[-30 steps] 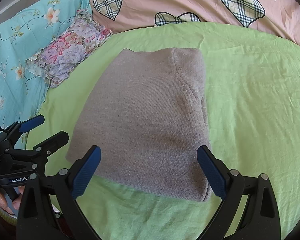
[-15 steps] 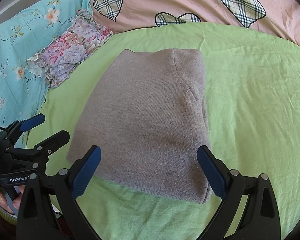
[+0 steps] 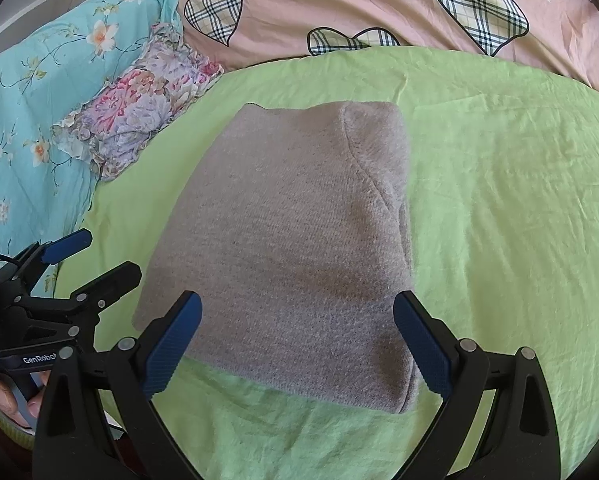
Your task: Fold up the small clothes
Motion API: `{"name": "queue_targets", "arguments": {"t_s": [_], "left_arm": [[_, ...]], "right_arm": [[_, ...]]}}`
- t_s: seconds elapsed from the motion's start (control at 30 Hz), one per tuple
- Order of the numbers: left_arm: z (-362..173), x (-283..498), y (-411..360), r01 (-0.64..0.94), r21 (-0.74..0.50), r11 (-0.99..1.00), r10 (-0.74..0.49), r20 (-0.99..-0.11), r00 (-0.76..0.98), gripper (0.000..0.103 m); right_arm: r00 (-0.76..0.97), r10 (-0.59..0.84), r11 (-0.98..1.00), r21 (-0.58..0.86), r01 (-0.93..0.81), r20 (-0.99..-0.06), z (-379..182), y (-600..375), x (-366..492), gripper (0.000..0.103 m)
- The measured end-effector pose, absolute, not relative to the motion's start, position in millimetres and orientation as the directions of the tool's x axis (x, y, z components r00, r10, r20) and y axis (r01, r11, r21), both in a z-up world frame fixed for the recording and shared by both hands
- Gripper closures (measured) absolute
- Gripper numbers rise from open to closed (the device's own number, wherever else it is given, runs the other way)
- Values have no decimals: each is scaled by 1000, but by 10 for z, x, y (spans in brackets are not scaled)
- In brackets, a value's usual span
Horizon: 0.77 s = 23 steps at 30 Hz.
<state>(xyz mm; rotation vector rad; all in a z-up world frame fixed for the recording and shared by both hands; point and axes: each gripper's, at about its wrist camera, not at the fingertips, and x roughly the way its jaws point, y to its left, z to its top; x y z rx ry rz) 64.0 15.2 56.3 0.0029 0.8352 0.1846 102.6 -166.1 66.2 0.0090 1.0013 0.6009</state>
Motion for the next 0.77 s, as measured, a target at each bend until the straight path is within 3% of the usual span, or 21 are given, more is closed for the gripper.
{"name": "queue_targets", "arguments": {"t_s": [0.77], "left_arm": [[579, 767, 322, -199, 57, 978, 176, -736, 654, 3]], "right_arm": [[415, 478, 845, 277, -458, -774, 712, -1693, 1181, 6]]}}
